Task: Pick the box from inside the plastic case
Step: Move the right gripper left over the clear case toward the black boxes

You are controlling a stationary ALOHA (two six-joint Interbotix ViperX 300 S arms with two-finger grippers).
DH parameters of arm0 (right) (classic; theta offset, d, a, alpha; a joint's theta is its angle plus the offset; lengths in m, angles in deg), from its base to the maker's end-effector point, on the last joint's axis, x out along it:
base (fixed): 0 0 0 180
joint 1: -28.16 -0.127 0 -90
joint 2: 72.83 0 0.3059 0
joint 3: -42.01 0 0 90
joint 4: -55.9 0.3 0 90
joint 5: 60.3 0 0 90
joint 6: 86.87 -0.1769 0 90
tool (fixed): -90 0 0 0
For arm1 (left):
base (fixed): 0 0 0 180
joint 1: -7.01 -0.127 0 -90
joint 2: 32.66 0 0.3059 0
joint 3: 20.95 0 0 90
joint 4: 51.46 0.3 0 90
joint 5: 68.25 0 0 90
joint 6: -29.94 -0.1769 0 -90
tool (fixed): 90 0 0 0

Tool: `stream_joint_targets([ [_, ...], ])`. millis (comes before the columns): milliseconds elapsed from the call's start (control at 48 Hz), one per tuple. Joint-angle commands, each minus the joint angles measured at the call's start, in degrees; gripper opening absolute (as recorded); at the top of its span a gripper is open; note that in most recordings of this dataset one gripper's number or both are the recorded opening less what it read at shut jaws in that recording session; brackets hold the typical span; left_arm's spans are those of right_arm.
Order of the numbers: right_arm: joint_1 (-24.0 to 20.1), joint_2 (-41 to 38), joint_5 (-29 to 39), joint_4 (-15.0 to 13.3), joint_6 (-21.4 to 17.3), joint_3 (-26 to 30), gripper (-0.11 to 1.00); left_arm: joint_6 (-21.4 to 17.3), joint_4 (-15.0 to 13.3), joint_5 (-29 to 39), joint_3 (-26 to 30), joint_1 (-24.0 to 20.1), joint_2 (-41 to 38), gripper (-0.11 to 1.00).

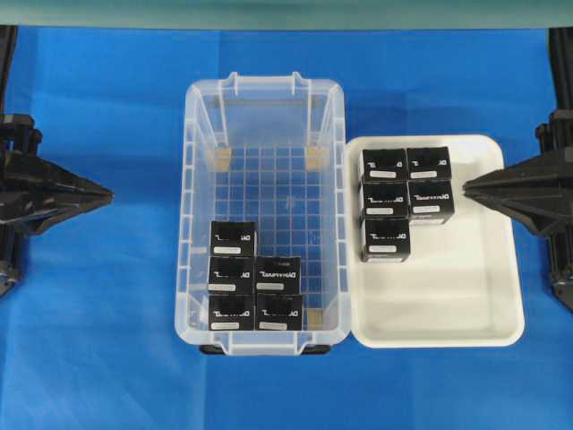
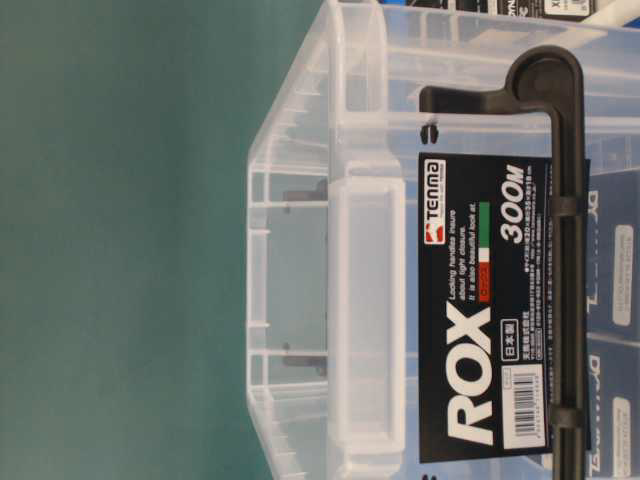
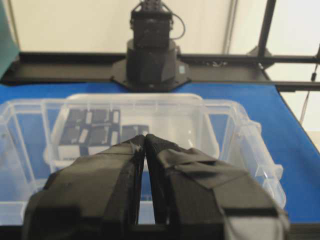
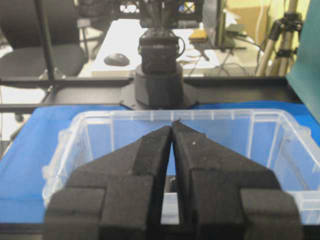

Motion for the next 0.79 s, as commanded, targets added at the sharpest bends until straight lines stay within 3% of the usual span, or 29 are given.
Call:
stream_joint_targets([
  [0,0.3,-0.6,0.1,0.8,-0.4,1.4,0.14,0.0,0.8,1.6,1.8,-1.1,-0.2,0.14],
  [104,0.8,-1.2,7.3,4.2,-1.3,4.9,0.08,-0.4,0.8,5.9,3.5,-1.1,-0.4,0.03],
  [208,2.4,-2.9,16.8,4.7,-2.1,10.6,0.01,-0.6,0.8,11.1,5.4,-1.1,-0.4,-0.04],
  [458,3.9,-12.9,37.6,5.0,-2.8,24.5,0.00,-0.2,0.8,19.4,7.0,-1.1,0.4,-0.06],
  [771,3.9,-31.5,58.0,6.4,-4.0,43.2,0.00,0.0,0.8,22.7,8.0,-1.1,1.1,-0.06],
])
